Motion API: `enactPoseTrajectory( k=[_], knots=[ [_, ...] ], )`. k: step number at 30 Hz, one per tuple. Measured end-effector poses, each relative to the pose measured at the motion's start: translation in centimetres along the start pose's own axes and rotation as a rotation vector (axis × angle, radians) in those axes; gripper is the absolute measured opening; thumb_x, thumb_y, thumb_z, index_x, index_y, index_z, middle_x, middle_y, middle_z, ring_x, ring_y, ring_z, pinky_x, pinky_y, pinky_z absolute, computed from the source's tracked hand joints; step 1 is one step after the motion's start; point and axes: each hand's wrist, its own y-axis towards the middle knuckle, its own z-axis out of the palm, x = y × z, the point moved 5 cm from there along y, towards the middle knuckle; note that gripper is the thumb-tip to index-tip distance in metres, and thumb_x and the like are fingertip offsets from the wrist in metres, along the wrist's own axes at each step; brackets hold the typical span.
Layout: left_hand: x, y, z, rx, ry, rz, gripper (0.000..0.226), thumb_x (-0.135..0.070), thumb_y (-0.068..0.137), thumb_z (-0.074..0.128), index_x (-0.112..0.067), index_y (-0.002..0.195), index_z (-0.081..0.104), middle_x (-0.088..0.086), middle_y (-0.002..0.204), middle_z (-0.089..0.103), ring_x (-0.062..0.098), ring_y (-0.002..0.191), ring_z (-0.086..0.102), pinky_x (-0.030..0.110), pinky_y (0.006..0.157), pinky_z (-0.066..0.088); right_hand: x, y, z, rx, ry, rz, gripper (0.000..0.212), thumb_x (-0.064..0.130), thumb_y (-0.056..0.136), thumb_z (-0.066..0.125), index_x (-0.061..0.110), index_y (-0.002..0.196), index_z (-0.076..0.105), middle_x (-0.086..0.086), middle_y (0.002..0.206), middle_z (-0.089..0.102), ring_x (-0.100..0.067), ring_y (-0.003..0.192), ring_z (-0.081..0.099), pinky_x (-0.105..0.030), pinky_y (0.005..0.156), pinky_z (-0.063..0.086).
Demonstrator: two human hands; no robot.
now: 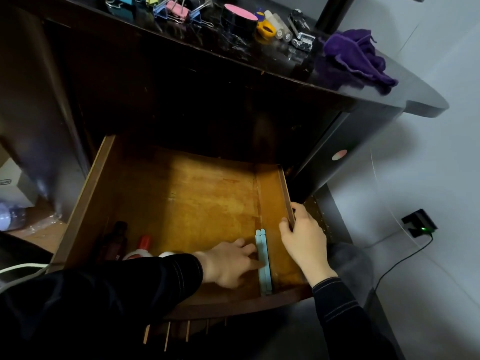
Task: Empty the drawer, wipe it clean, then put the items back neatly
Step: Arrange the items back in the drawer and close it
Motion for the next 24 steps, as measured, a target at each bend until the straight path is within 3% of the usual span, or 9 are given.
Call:
enactPoseTrajectory(
  k=[12, 15, 24],
  knots=[
    [-0.6, -0.4, 0.3, -0.010, 0.101, 0.105, 0.070, -0.034, 0.092, 0.065, -0.038, 0.153, 0.030, 0.005, 0.145, 0.034, 0.029, 0.121, 0.039, 0.046, 0.092, 0.049, -0.3, 0.0, 0.4, -0.005, 0.016, 0.015, 0.043, 0.036, 0.103, 0.049, 0.022, 0.142, 0.042, -0.001, 0.123, 0.064, -0.018, 0.089, 0.068, -0.023, 0.069, 0.049],
    [-1.1, -0.6, 0.3, 0.008, 0.128, 0.170, 0.069, -0.030, 0.090, 0.068, -0.036, 0.151, 0.035, 0.005, 0.143, 0.033, 0.030, 0.120, 0.038, 0.045, 0.089, 0.049, -0.3, 0.1, 0.5, -0.007, 0.024, 0.013, 0.041, 0.034, 0.102, 0.051, 0.022, 0.141, 0.043, -0.001, 0.119, 0.065, -0.013, 0.079, 0.062, -0.019, 0.062, 0.044],
    [-1.3, -0.6, 0.2, 0.016, 0.072, 0.213, 0.065, -0.025, 0.090, 0.066, -0.035, 0.148, 0.039, 0.002, 0.141, 0.034, 0.029, 0.120, 0.039, 0.042, 0.086, 0.046, -0.5, 0.1, 0.7, 0.002, 0.048, 0.020, 0.041, 0.035, 0.101, 0.052, 0.022, 0.140, 0.044, -0.001, 0.118, 0.066, -0.010, 0.076, 0.058, -0.019, 0.061, 0.044]
  ],
)
